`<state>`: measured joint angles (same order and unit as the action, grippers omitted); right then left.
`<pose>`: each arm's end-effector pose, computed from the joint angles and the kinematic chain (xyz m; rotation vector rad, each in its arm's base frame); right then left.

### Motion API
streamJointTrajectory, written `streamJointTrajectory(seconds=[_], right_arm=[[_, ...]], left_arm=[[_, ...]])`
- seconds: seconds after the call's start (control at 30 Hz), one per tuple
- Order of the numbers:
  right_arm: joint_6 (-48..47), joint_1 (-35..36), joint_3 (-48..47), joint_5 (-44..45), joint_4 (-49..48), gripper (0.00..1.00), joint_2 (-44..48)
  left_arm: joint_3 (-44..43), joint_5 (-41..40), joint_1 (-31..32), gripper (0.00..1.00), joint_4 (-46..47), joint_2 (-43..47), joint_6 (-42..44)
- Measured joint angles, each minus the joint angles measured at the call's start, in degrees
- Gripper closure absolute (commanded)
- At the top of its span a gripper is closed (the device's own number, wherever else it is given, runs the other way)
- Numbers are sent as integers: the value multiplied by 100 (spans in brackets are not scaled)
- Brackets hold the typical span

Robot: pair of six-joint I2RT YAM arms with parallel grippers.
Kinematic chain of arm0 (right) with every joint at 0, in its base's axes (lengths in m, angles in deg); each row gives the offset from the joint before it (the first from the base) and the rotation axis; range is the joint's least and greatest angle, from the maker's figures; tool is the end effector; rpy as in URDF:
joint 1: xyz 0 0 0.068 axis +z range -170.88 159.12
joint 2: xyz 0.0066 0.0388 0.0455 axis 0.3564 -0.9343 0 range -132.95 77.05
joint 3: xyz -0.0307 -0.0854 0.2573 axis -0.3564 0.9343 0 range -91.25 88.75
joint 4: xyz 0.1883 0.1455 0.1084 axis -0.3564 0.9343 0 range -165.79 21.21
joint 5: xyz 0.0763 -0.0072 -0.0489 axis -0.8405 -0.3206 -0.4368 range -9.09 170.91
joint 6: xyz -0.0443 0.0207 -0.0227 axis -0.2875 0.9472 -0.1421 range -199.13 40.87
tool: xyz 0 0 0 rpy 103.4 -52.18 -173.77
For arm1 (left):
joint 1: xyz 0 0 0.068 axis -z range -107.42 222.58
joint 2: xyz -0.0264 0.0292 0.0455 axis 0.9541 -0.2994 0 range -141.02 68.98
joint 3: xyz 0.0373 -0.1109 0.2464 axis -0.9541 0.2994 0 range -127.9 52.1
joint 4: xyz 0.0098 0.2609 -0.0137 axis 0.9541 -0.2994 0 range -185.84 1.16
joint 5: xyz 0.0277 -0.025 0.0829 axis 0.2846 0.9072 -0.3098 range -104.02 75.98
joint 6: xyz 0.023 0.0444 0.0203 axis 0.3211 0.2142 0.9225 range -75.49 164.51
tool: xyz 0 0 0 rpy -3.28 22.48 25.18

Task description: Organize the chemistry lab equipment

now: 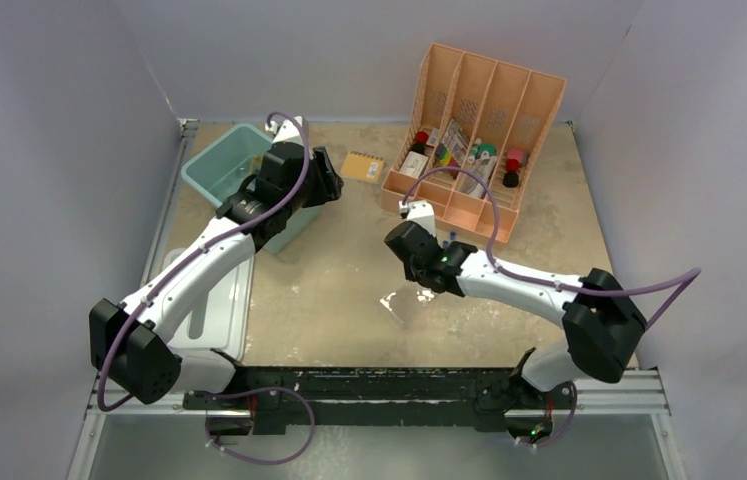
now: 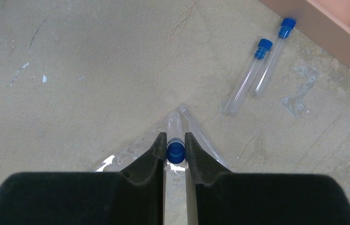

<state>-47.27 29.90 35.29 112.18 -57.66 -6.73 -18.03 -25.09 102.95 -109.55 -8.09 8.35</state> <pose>0.2055 0.2226 0.2258 -0.1345 2.2627 0.0906 0.2691 -0.1498 0.3501 -0.2269 2.0725 -0.5220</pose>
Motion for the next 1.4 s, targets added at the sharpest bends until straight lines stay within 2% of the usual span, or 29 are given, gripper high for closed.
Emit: streamJointTrajectory(seconds=[0.3,0.43,0.6,0.83,1.03,1.1,1.2,1.4], right_arm=[[-166,-140,-498,-236,345,89,-387],[-205,-197,-636,-326,479,85,-472],[-234,-260,-710,-431,564,74,-509],[-208,-299,-730,-584,782,49,-632],[-190,-372,-874,-695,968,38,-538],[-186,-446,-962,-734,1016,38,-420],[-162,-629,-1095,-817,1073,43,-149],[162,-1228,-1200,-809,1244,69,356]], left_arm=[[0,-4,0,49,0,0,-2],[2,-4,0,49,2,0,0],[2,-4,0,49,2,0,0],[0,-4,0,49,2,0,39],[0,-7,0,48,0,0,83],[2,-7,0,47,2,0,85],[2,-26,0,44,-2,0,90],[9,-129,0,35,-33,15,116]])
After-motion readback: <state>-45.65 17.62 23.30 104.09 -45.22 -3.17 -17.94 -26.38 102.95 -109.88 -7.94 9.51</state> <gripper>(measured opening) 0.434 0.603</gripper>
